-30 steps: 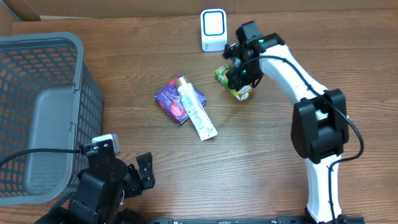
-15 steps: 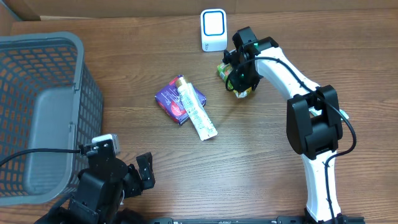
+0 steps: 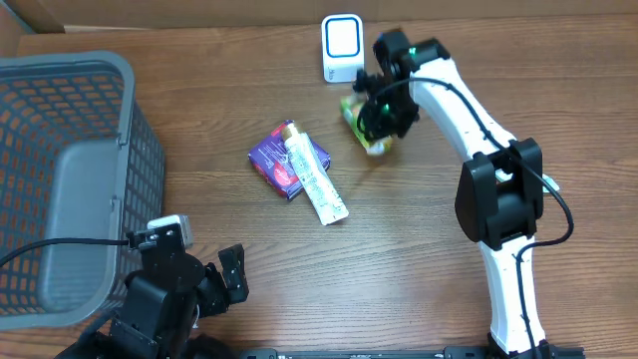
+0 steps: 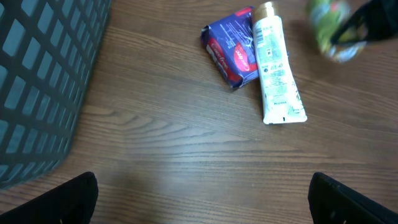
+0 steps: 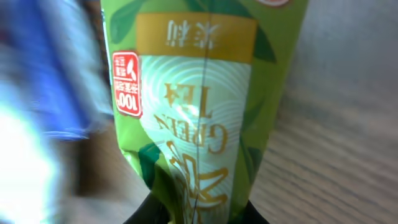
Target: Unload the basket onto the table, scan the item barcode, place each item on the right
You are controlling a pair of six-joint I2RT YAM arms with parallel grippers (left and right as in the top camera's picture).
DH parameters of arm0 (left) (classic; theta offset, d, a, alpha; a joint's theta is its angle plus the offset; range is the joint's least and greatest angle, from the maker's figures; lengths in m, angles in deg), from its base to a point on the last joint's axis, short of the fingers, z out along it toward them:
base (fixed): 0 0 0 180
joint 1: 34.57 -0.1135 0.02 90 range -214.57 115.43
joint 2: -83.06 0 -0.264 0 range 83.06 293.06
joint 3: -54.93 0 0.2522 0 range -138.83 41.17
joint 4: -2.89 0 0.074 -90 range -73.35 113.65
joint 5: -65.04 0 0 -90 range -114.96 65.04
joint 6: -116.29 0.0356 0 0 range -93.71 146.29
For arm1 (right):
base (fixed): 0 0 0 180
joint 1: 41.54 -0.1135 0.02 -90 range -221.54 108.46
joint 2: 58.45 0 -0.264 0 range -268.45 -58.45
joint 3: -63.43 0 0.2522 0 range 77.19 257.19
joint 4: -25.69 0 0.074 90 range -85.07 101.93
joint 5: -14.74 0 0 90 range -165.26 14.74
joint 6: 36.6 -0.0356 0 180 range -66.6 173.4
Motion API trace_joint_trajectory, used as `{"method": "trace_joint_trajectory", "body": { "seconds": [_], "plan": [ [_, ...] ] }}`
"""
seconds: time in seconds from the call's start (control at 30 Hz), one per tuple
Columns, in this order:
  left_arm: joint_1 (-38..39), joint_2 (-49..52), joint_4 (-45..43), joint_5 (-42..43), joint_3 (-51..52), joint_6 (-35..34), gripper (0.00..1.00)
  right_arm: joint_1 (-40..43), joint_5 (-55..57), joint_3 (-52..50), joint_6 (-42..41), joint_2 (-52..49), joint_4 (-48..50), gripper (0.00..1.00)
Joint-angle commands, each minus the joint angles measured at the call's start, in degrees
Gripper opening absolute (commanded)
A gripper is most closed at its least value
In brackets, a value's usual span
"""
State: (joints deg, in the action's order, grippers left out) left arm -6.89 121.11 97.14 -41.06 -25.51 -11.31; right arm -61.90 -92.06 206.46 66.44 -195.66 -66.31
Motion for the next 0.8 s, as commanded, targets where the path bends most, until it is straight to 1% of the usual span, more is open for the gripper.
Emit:
{"method": "trace_joint_trajectory", "body": {
  "seconds": [0.0,0.03,0.1,0.2,0.37,0.5,0.6,0.7,0.77],
  "plan": [
    [0.2,0.04,-0.17,-0.39,0.15,-1.01,0.99,-0.15,-4.98,12.13,-1.46,2.29,-1.36,0.05],
    [0.2,0.04,-0.17,-0.37,0.15,-1.01,1.0,-0.24,-3.15,15.08,-2.49,2.29,-1.66,0.04],
    [0.2,0.04,-0.17,-0.39,0.15,-1.01,1.0,-0.98,6.62,21.46,-6.1,2.29,-0.98,0.04],
    [0.2,0.04,-0.17,-0.37,0.15,-1.01,1.0,-2.62,20.04,24.63,-7.52,2.29,2.47,0.04],
    [0.2,0.04,-0.17,-0.39,0.15,-1.01,0.99,-5.73,40.11,23.98,-7.48,1.6,12.48,0.04],
    [0.2,0.04,-0.17,-0.39,0.15,-1.01,1.0,-6.64,49.2,22.16,-7.17,0.44,20.24,0.04],
    [0.2,0.04,-0.17,-0.39,0.15,-1.01,1.0,-6.62,52.52,18.58,-6.84,0.39,26.71,0.04],
    [0.2,0.04,-0.17,-0.39,0.15,-1.01,1.0,-6.58,53.0,13.9,0.9,0.39,32.28,0.04],
    [0.2,0.04,-0.17,-0.37,0.15,-1.01,1.0,-6.58,53.0,10.43,8.22,0.39,34.75,0.04]
  ]
}}
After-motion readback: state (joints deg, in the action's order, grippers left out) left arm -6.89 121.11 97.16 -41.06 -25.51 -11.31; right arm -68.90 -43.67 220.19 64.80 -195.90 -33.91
